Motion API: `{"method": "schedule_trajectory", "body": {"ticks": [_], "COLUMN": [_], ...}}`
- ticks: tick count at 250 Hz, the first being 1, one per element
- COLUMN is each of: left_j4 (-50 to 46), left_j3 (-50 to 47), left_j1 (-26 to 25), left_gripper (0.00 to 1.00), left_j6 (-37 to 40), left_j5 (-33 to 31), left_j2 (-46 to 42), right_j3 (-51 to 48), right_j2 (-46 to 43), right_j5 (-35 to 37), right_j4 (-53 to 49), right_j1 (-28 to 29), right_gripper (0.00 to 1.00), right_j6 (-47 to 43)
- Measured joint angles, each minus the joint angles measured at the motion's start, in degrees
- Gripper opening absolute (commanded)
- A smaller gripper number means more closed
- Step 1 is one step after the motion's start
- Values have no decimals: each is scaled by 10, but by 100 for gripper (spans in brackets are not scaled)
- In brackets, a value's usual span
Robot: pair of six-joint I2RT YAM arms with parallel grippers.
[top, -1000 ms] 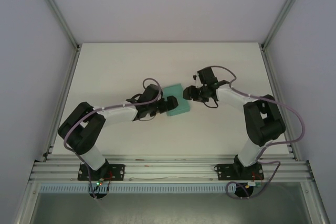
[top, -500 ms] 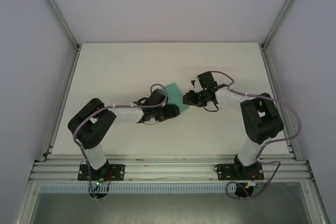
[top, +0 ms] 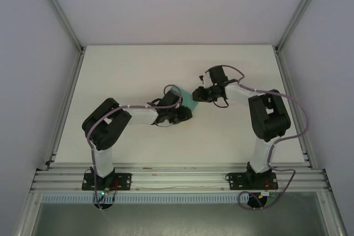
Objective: Assemble paper box
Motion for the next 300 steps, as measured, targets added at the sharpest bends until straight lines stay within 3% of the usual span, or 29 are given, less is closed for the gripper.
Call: {"method": "schedule_trajectory", "body": {"ticks": [29, 59, 77, 115, 132, 168, 240, 274, 285, 294, 300], "left_j4": [5, 12, 14, 27, 29, 27, -14, -36, -44, -53, -62], "left_j3": [6, 7, 7, 10, 8, -20, -54, -65, -70, -73, -73], "left_j1": [0, 0, 0, -1, -1, 0, 2, 30, 48, 62, 73], "left_gripper": [23, 25, 47, 73, 76, 99, 100, 100, 100, 100, 100], "left_j6": [0, 0, 2, 7, 11, 20, 36, 48, 55, 61, 66], "left_j5": [0, -1, -3, -4, -14, -35, -77, -98, -109, -120, -131], "left_j2": [6, 8, 8, 1, -7, -41, -132, -170, -186, -198, -209], "right_j3": [1, 3, 9, 17, 25, 43, 88, 88, 87, 83, 78], "right_j2": [0, -1, -1, -1, -1, -1, -2, -5, -8, -16, -23], "right_j5": [8, 14, 18, 40, 47, 56, 64, 69, 76, 84, 90], "right_j4": [2, 1, -5, -39, -54, -75, -86, -87, -86, -86, -85], "right_j1": [-1, -3, -3, -4, -4, -8, -13, -13, -13, -13, -13], "right_gripper": [30, 32, 37, 48, 50, 55, 63, 69, 82, 98, 100], "right_j6": [-7, -12, -14, -15, -16, -16, -16, -19, -20, -23, -23]}}
